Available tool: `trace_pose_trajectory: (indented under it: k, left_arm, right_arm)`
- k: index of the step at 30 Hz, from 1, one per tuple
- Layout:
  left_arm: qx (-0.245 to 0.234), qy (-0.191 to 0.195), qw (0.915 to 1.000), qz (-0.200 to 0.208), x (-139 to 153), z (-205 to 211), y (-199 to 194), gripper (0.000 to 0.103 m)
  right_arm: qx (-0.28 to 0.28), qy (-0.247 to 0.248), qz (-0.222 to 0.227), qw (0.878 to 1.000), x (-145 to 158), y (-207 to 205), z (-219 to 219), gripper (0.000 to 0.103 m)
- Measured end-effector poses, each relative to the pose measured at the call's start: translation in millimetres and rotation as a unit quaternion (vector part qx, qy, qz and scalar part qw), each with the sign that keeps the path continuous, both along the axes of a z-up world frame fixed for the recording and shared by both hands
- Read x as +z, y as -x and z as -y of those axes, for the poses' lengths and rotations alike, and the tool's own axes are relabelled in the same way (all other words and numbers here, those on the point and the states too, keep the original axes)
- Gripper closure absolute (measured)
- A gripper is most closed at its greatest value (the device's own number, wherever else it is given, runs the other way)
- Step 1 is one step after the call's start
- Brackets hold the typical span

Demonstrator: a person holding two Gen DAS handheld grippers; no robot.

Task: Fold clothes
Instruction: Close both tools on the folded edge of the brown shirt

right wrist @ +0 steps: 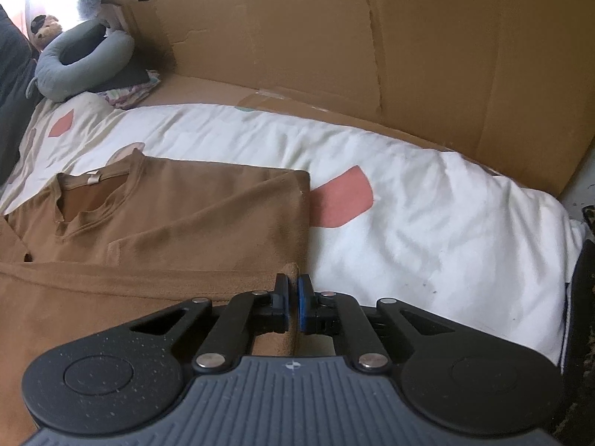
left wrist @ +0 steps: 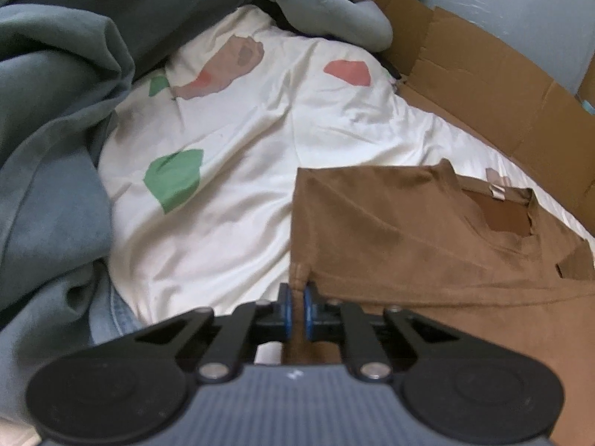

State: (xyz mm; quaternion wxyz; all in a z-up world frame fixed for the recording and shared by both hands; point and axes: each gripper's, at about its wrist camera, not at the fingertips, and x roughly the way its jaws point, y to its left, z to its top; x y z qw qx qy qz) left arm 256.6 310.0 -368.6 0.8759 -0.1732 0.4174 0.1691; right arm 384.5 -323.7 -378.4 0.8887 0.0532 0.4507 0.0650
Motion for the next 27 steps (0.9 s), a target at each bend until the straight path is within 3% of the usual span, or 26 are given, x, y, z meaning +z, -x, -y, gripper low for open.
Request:
trace_pose_trajectory:
  k: [4,7,10,12,13,15,27]
  left_arm:
    - [0.001,0.011,0.9999,0.002,-5,-3,-2,0.086]
    - [-0.006,0.014,0.9999,0.002,-10,-3,-3,0.080]
    - [-0.006,0.021,0.9998,0.004,-13,-4,-3,0.081]
    - [-0.008,0.025,0.9996,0.004,-13,-4,-3,0.090]
    - [-0.010,0.022,0.9997,0.003,-11,-2,-3,0.091]
    - [-0.011,0.012,0.9999,0.003,-6,1,-1,0.094]
    - [-0.011,-0.022,0.9994,0.026,39,15,22,0.098]
  right_arm:
    - [0.008,-0.005,-0.005,1.000,-4,-1,-1,0.096]
    - [0.014,-0.010,-0.008,1.000,-7,-2,-2,0.085]
    - [0.019,-0.010,-0.011,1.000,-11,-3,-4,0.084]
    - [0.022,-0.007,-0.008,1.000,-12,-3,-5,0.084]
    - [0.023,-0.006,-0.006,1.000,-11,-2,-5,0.086]
    - [0.026,0.002,-0.004,1.000,-9,-2,-5,0.100]
    - [0.031,0.024,0.043,0.998,29,18,-9,0.100]
